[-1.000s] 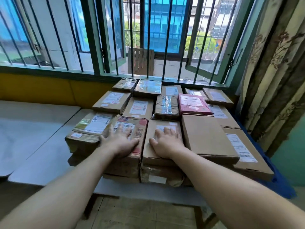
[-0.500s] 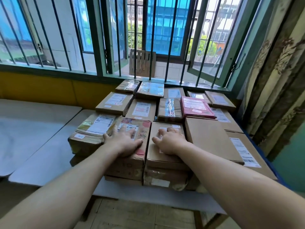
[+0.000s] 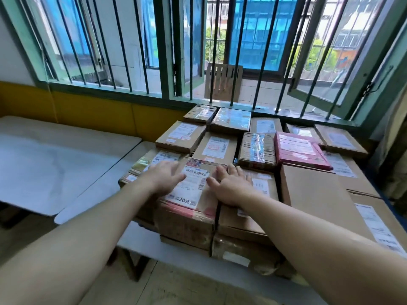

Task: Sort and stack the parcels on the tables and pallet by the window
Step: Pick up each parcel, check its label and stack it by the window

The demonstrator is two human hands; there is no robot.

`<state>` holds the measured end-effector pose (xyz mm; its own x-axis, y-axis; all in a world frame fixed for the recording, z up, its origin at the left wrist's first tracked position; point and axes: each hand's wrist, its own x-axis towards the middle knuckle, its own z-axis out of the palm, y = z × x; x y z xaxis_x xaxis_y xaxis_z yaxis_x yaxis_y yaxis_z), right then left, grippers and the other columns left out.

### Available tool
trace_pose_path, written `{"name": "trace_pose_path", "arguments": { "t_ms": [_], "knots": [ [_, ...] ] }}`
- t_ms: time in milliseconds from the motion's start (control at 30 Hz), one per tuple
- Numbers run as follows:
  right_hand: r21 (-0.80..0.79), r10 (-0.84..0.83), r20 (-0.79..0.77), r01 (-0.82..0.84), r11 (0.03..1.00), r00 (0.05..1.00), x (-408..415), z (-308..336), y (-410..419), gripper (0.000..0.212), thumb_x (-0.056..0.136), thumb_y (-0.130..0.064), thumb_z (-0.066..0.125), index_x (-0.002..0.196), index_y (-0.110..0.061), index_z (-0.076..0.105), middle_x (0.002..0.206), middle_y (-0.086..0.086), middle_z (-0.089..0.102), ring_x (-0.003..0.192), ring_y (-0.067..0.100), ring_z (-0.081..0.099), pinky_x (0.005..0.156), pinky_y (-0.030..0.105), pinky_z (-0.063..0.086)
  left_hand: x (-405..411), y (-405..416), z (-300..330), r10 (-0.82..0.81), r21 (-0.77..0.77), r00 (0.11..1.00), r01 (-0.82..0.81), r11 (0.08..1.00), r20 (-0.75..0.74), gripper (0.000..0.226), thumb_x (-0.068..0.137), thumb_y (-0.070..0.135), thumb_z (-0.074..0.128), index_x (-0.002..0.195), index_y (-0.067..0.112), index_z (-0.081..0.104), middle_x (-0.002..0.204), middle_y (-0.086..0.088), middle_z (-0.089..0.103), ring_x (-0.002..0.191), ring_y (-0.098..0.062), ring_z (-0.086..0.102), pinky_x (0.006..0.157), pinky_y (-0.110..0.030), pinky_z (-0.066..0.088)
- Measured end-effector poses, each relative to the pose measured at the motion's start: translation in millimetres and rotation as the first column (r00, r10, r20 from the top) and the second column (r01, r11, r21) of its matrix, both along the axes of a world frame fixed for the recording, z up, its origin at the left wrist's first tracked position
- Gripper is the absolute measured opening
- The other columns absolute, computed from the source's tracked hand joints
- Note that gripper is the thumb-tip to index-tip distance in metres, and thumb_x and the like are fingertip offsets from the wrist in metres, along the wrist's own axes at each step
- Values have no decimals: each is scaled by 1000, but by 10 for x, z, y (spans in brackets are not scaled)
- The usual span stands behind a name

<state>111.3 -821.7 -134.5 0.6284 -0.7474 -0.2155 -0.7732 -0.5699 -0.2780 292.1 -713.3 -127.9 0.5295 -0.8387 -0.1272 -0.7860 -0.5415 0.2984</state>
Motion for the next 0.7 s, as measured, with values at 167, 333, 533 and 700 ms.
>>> {"name": "trace_pose_path", "arguments": {
  "t_ms": [167, 333, 533, 700],
  "knots": [
    [-60, 38, -58, -42, 997, 998, 367, -2, 88, 75, 95, -70, 25, 157, -34, 5, 165, 6, -11, 151, 27, -15, 121, 51, -8, 392, 141, -182, 85, 224, 992, -104, 969, 90, 66, 89, 72, 23, 148, 43, 20, 162, 4, -1, 147, -32, -11, 109, -67, -3],
    [-78, -52, -111, 43, 996, 992, 637, -48, 74, 80, 91, -75, 22, 157, -36, -1, 165, 6, -10, 151, 27, -13, 121, 51, -8, 590, 153, -175, -53, 224, 988, 18, 974, 148, 58, 90, 69, 24, 140, 42, 34, 154, -1, 24, 139, -36, 13, 104, -59, 22],
    [-115, -132, -107, 119, 986, 985, 830, -47, 96, 77, 92, -74, 22, 156, -38, 3, 166, 3, -5, 152, 25, -5, 121, 52, -4, 809, 176, -251, -169, 158, 982, 155, 975, 79, 58, 91, 64, 34, 143, 38, 29, 154, -3, 16, 140, -32, 4, 106, -53, 26],
    [-119, -189, -81, 178, 977, 979, 862, 6, 13, 77, 92, -74, 25, 156, -35, 12, 166, 4, 6, 152, 23, 2, 121, 46, 2, 947, -11, -132, -252, 68, 956, 245, 967, 149, 60, 92, 65, 28, 146, 36, 31, 154, 2, 29, 140, -26, 21, 106, -51, 26]
  ]
}}
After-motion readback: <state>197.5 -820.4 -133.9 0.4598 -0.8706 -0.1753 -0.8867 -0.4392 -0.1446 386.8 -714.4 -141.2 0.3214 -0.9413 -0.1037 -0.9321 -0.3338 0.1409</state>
